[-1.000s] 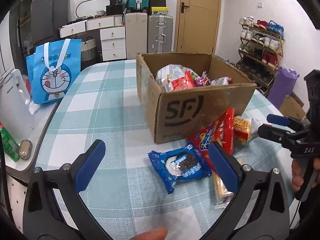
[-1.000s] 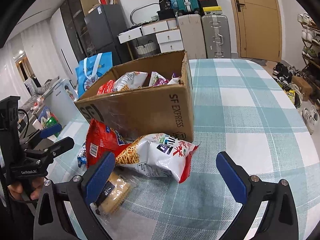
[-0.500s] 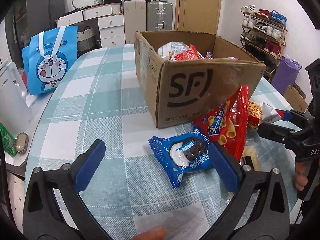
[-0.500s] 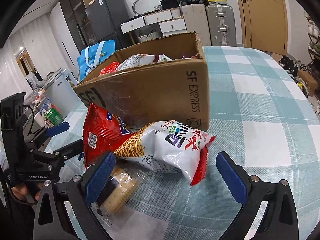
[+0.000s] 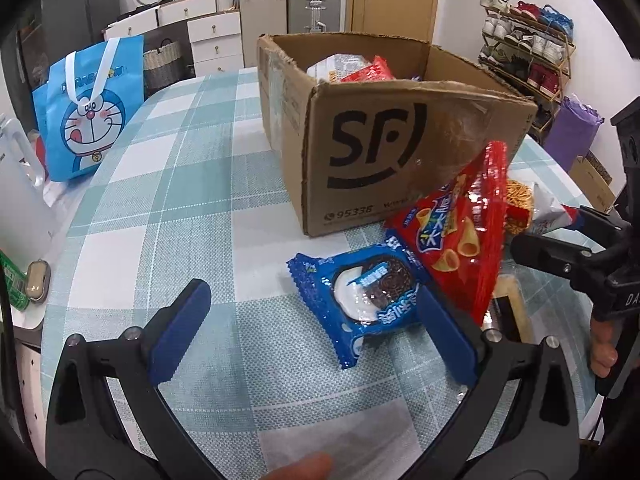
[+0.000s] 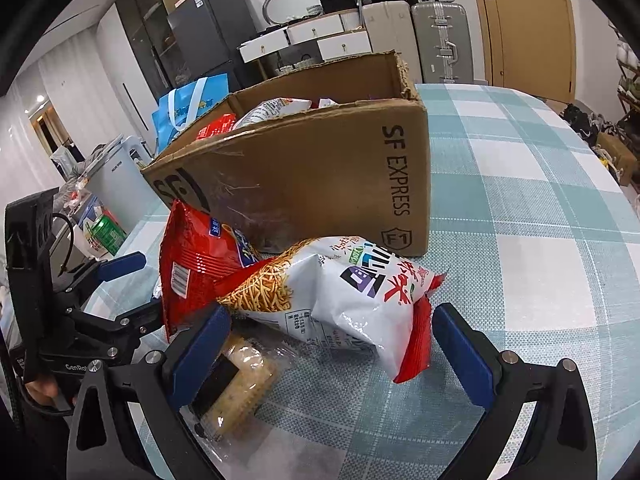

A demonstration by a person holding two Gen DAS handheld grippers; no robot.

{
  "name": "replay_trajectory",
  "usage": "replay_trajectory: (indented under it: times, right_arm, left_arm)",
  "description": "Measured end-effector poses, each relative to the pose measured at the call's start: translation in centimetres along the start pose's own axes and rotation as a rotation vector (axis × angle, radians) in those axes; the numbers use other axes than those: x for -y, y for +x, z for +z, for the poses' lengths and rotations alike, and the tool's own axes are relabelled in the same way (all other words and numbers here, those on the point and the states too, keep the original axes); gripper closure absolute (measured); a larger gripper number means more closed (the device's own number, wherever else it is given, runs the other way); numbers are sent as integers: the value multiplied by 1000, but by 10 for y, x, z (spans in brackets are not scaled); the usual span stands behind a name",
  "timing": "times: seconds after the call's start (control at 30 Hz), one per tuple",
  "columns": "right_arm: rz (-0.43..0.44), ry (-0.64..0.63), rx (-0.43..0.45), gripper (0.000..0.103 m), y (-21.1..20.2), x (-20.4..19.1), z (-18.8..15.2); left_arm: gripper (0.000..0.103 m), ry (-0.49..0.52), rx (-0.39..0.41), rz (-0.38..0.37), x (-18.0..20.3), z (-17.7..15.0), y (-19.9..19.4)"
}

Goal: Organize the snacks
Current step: 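Grasp the blue Oreo pack with the left gripper while the right grasps the white chip bag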

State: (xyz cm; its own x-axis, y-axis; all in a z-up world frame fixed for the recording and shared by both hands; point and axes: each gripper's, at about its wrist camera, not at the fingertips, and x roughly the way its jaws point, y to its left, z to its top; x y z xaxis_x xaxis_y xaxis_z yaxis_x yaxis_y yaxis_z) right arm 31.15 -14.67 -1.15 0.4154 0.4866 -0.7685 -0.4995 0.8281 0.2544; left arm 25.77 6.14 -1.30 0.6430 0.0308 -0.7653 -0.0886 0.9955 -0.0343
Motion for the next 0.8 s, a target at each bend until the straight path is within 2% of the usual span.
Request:
replay_trajectory:
  times: [0.13,0.4,0.7,0.8]
  right_arm:
    - [-23,26,-4,1,1,6,1]
    - [-35,65,6,1,-5,21,3]
    - [-35,29,-10,1,-1,12,0]
    - [-35,34,-9,1,-1,13,1]
  left_arm:
    - [0,-14,-10,-9,-7,1,3]
    - [0,-3,-15,52,-17,4,2]
    - [0,19,-35,-37,-1,3,9]
    - [0,33,-37,-37,5,5,15]
